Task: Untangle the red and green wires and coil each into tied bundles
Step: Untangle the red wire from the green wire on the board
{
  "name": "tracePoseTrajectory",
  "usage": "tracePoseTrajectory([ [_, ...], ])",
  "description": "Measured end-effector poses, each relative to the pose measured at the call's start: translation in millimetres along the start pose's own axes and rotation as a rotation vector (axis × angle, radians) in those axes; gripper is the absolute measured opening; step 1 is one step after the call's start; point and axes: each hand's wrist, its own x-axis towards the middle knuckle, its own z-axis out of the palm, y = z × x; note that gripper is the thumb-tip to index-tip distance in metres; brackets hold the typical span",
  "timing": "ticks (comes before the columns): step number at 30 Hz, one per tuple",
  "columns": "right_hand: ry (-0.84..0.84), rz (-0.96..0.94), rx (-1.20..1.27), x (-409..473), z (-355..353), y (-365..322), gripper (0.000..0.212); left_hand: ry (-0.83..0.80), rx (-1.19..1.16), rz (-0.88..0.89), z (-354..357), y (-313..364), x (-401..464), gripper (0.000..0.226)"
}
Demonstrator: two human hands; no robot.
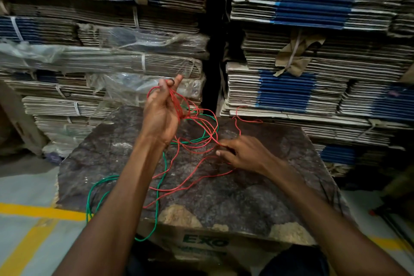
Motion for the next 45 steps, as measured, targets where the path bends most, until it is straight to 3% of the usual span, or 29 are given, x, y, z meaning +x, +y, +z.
tracePoseTrajectory([
  [7,0.221,-0.173,-0.065,6,-24,-21,0.021,0.077,0.418,0.1,-1,-27,10,0.024],
  [12,0.245,-0.109,0.054,2,-23,-21,0.023,0.232,0.306,0.183,6,-21,14,0.025],
  [15,0.215,-0.098,0.082,-5,-18,-20,0.027,0.33,0.418,0.247,-3,-11,22,0.026],
  [17,0.218,-0.1,0.09,-6,-19,-22,0.028,0.248,0.717,0.322,-7,-12,20,0.026],
  [20,0.279,-0.107,0.088,0,-28,-28,0.022,-0.037,1.129,0.373,-16,-21,9,0.028],
  [27,0.508,-0.071,0.045,6,-63,-11,0.014,-0.368,1.612,0.253,-36,-25,-6,0.039],
  [30,0.525,-0.05,0.12,9,-77,0,0.011,-0.427,1.597,0.081,-36,-21,-10,0.036],
  [34,0.515,-0.077,0.228,17,-98,8,0.009,-0.447,1.581,0.133,-26,-13,-18,0.044],
  [36,0.525,-0.072,0.262,21,-106,13,0.01,-0.495,1.383,0.004,-17,-8,-22,0.038],
  [40,0.551,0.024,0.442,26,-115,32,0.021,-0.601,1.013,-0.217,-6,5,-33,0.051],
  [45,0.503,0.12,0.683,31,-110,46,0.019,-0.658,0.501,-0.431,-4,15,-50,0.038],
])
